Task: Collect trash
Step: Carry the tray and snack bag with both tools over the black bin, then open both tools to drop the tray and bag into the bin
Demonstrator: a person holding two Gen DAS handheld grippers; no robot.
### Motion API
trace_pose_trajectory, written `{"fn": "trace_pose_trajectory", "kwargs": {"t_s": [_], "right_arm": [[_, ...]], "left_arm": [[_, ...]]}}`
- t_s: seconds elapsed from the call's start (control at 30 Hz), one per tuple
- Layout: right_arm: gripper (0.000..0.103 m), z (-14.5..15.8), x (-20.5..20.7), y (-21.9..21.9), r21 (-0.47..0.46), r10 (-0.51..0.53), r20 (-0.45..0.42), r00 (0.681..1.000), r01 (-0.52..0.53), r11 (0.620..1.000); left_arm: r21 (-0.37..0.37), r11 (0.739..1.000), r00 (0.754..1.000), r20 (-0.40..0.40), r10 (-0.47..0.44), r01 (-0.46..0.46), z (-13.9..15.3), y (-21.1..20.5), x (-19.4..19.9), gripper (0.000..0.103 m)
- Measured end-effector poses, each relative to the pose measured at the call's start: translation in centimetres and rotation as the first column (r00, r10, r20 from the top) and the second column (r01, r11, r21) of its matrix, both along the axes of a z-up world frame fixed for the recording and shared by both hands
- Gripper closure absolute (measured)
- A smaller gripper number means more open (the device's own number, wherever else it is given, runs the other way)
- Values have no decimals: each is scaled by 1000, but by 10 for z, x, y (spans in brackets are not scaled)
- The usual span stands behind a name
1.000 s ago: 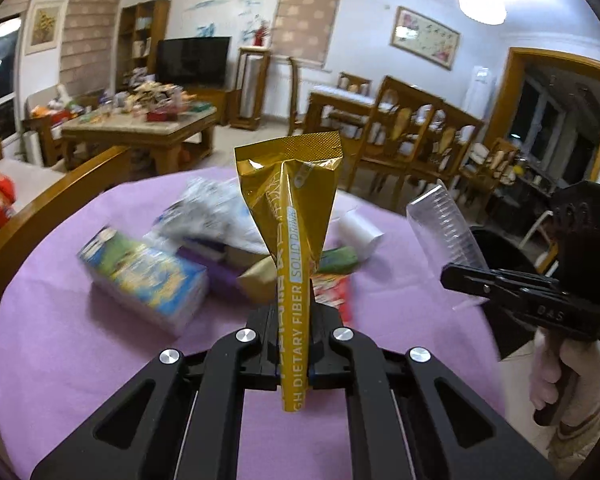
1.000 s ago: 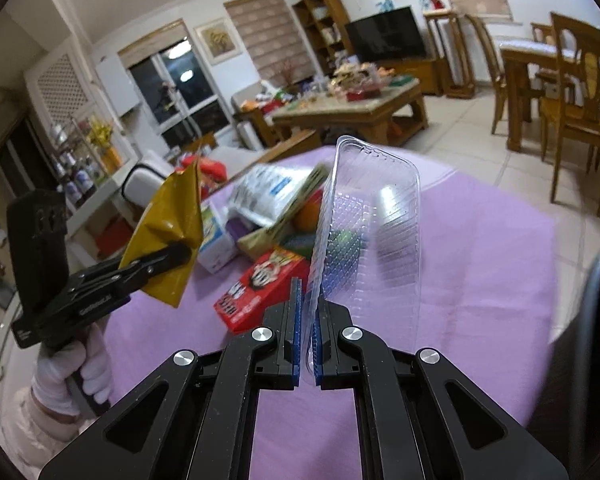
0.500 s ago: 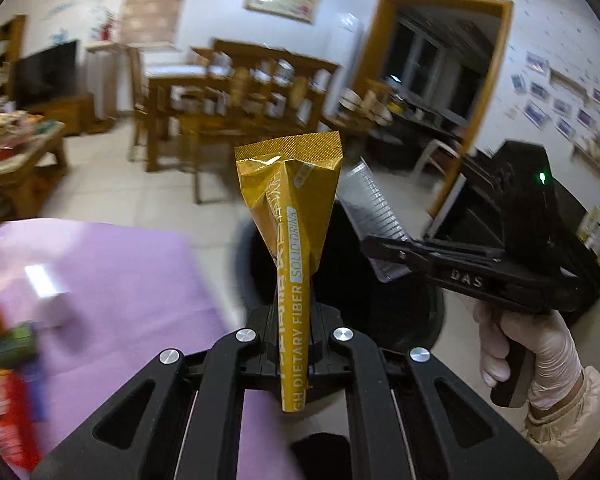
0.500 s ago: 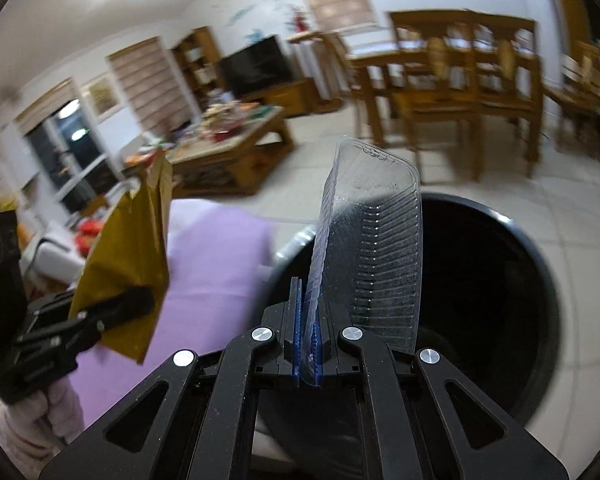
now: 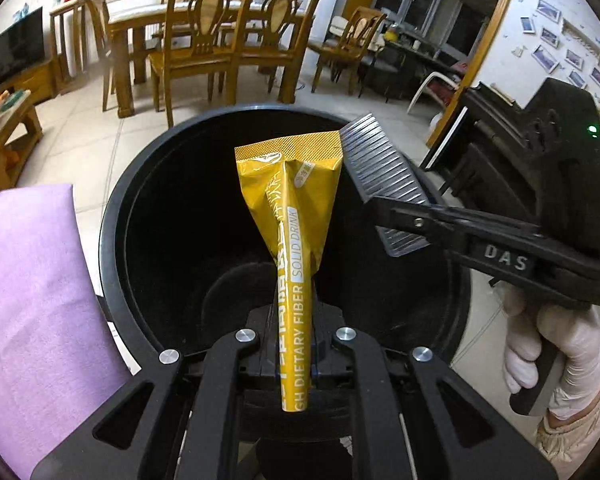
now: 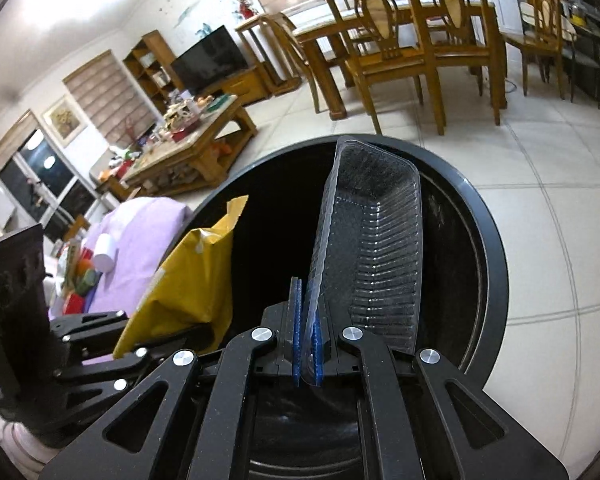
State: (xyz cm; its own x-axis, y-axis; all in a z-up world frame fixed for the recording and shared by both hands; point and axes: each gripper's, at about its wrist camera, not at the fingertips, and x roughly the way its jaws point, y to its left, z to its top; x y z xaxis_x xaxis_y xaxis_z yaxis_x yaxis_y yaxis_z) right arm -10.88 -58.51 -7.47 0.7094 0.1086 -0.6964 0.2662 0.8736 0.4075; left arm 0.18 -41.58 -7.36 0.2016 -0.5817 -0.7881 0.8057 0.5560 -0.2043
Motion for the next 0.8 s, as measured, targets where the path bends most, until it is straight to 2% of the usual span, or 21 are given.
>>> {"fn": "trace_pose_trajectory", "kwargs": {"t_s": [0.17, 0.27, 0.3, 0.33, 0.37, 0.43, 0.47, 0.5, 0.6, 0.7, 0.8], "right_arm": [[97, -1, 4, 9, 2, 0, -12, 1000, 0, 1000], [97, 1, 7, 15, -6, -2, -20, 1000, 2, 1000], [95, 2, 7, 16, -9, -4, -24, 1000, 3, 1000], [92, 2, 7, 18, -14, -6, -28, 1000, 5, 1000], [83, 3, 8, 19, -18, -8, -29, 1000, 7, 1000], [68, 3, 6, 19, -28, -16, -27, 1000, 15, 999], [59, 5, 6, 21, -38, -26, -24, 999, 25, 999], [57, 7, 5, 21, -45, -31, -20, 999, 30, 999], [52, 13, 6, 30, -53, -23, 6, 1000, 23, 998], [43, 26, 14, 52, -72, 4, 40, 999, -1, 997], [43, 41, 27, 81, -86, 62, 75, 995, -56, 995]], "left_arm": [[32, 999, 1000, 1, -3, 3, 2, -9, -2, 92], [69, 998, 1000, 1, -10, 10, 1, -13, -4, 88], [76, 997, 1000, 2, -7, 7, 2, -14, -5, 82], [73, 997, 1000, 0, -1, 1, 2, -11, -4, 70], [61, 998, 1000, -1, 2, -2, 3, -8, -4, 63], [36, 999, 1000, 19, 4, -5, 9, -7, -7, 35], [29, 999, 999, 42, 14, -15, 14, -3, -9, 30], [18, 1000, 998, 57, 22, -23, 17, 1, -11, 26], [-43, 999, 997, 73, 34, -31, 34, 23, -15, 25], [-126, 989, 992, 98, 84, -72, 56, 60, -19, 13], [-170, 977, 978, 141, 157, -132, 71, 103, -19, 12]]}}
